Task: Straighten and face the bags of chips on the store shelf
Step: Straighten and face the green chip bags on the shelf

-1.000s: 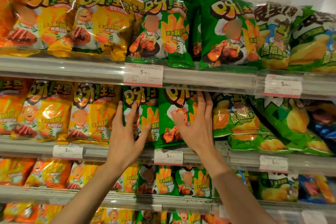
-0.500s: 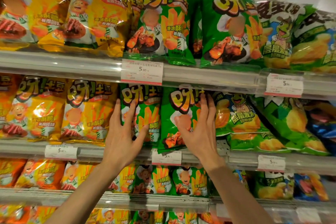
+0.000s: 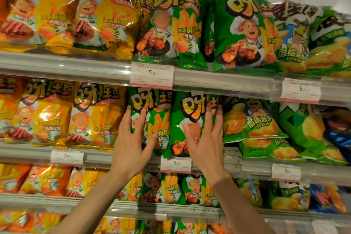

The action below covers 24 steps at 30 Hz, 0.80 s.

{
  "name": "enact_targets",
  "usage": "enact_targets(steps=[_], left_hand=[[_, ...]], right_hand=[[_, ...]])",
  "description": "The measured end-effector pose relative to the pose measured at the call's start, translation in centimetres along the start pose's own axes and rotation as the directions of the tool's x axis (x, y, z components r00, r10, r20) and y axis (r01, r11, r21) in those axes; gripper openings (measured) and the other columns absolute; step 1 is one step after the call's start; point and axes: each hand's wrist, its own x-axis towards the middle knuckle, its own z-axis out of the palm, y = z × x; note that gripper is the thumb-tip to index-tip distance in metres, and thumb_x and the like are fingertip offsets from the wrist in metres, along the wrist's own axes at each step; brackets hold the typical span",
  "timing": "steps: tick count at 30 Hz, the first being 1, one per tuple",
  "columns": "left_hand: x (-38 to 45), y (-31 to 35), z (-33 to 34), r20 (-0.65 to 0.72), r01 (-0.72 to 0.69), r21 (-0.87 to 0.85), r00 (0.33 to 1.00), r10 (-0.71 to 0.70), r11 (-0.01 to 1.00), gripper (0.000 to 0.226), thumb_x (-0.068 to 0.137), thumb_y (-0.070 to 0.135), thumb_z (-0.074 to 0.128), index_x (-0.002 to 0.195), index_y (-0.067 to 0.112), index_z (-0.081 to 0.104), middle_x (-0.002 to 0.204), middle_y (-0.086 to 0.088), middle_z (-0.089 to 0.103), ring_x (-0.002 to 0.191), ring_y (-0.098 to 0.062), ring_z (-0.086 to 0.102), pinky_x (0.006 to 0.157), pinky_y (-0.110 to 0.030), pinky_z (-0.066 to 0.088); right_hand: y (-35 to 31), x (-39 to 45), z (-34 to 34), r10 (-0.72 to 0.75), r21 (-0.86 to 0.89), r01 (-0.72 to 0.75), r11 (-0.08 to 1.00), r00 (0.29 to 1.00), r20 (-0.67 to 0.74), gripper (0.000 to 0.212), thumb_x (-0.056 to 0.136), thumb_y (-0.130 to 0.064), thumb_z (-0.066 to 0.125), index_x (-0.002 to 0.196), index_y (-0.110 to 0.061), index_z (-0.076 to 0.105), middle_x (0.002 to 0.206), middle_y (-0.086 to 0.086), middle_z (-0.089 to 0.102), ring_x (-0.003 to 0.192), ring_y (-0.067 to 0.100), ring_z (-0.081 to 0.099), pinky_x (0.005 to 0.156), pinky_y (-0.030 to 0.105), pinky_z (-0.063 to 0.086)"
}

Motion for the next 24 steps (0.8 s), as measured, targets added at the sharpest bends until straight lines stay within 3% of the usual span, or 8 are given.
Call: enact_targets(steps=[4, 6, 10, 14, 17, 19, 22, 24], left_hand=[[0.1, -0.2, -0.3, 0.036, 0.005, 0.011, 0.999, -0.006, 1.000, 0.074, 0.094, 0.066, 0.037, 0.157, 0.046, 0.005, 0.168, 0.001, -0.003, 0.154, -0.019, 0.000, 0.118, -0.053, 0.023], [0.1, -0.2, -0.8, 0.037, 0.000, 0.037, 0.999, -0.002, 0.999, 0.074, 0.092, 0.068, 0.038, 0.157, 0.045, 0.010, 0.168, -0.001, 0.002, 0.154, -0.020, 0.001, 0.119, -0.053, 0.020], [0.1, -0.1, -2.0, 0.024, 0.017, -0.023, 1.000, -0.016, 1.000, 0.065, 0.092, 0.062, 0.046, 0.152, 0.043, 0.030, 0.164, -0.002, 0.014, 0.152, -0.023, 0.013, 0.117, -0.050, 0.026], [-0.8, 0.5, -3.1, -0.073, 0.012, -0.103, 0.997, -0.019, 0.995, 0.049, 0.092, 0.049, 0.054, 0.133, 0.021, 0.055, 0.141, -0.003, 0.043, 0.132, -0.021, 0.041, 0.105, -0.046, 0.044], [-2.2, 1.3, -3.7, -0.031, 0.029, -0.233, 0.999, -0.037, 0.972, 0.035, 0.094, 0.045, 0.056, 0.122, 0.024, 0.056, 0.116, 0.008, 0.056, 0.108, -0.012, 0.056, 0.089, -0.042, 0.051], [-3.1, 1.5, -3.9, -0.007, 0.054, -0.305, 0.998, -0.059, 0.951, 0.030, 0.097, 0.042, 0.059, 0.123, 0.028, 0.056, 0.111, 0.011, 0.061, 0.105, -0.009, 0.059, 0.086, -0.039, 0.052], [-4.2, 1.9, -4.3, 0.026, 0.120, -0.385, 0.993, -0.119, 0.915, 0.029, 0.096, 0.037, 0.062, 0.124, 0.033, 0.057, 0.109, 0.018, 0.064, 0.104, -0.004, 0.061, 0.084, -0.027, 0.052], [-5.0, 2.1, -4.3, 0.087, 0.187, -0.450, 0.982, -0.166, 0.873, 0.026, 0.096, 0.035, 0.061, 0.121, 0.036, 0.057, 0.101, 0.022, 0.065, 0.098, -0.002, 0.063, 0.076, -0.017, 0.051]], right_hand=[[-0.3, 0.3, -0.8, 0.007, -0.019, -0.007, 1.000, 0.999, 0.037, 0.089, 0.090, -0.079, 0.026, 0.159, -0.029, 0.001, 0.167, 0.007, -0.008, 0.154, 0.025, -0.001, 0.121, 0.053, 0.020], [-0.6, 0.1, -1.6, 0.029, 0.027, -0.031, 0.999, 0.997, 0.066, 0.093, 0.084, -0.086, 0.018, 0.159, -0.032, 0.003, 0.167, 0.003, -0.011, 0.154, 0.022, -0.005, 0.122, 0.052, 0.016], [-1.0, -0.6, -3.5, 0.103, 0.169, -0.124, 0.978, 0.987, 0.124, 0.083, 0.088, -0.079, 0.038, 0.157, -0.039, 0.015, 0.164, -0.017, -0.013, 0.153, 0.010, -0.008, 0.123, 0.049, 0.014], [-1.4, -1.5, -5.4, 0.183, 0.154, -0.184, 0.971, 0.983, 0.022, 0.058, 0.094, -0.056, 0.054, 0.144, -0.030, 0.044, 0.161, -0.011, 0.015, 0.150, 0.012, 0.015, 0.118, 0.035, 0.020], [-1.0, -2.9, -6.7, 0.224, 0.171, -0.219, 0.961, 0.975, -0.009, 0.038, 0.095, -0.043, 0.059, 0.128, -0.025, 0.057, 0.133, -0.009, 0.048, 0.129, 0.011, 0.045, 0.108, 0.029, 0.035], [-0.5, -4.4, -7.3, 0.246, 0.253, -0.250, 0.935, 0.968, 0.050, 0.024, 0.095, -0.034, 0.061, 0.117, -0.024, 0.062, 0.111, -0.009, 0.063, 0.100, 0.003, 0.061, 0.087, 0.020, 0.051], [-0.1, -6.7, -8.1, 0.297, 0.255, -0.326, 0.910, 0.944, 0.144, 0.006, 0.095, -0.022, 0.062, 0.098, -0.023, 0.068, 0.082, -0.011, 0.070, 0.074, -0.004, 0.063, 0.065, 0.006, 0.045], [0.4, -8.0, -8.4, 0.307, 0.204, -0.338, 0.919, 0.936, 0.170, 0.016, 0.096, -0.020, 0.060, 0.083, -0.023, 0.068, 0.077, -0.007, 0.070, 0.071, 0.002, 0.064, 0.061, 0.009, 0.045]])
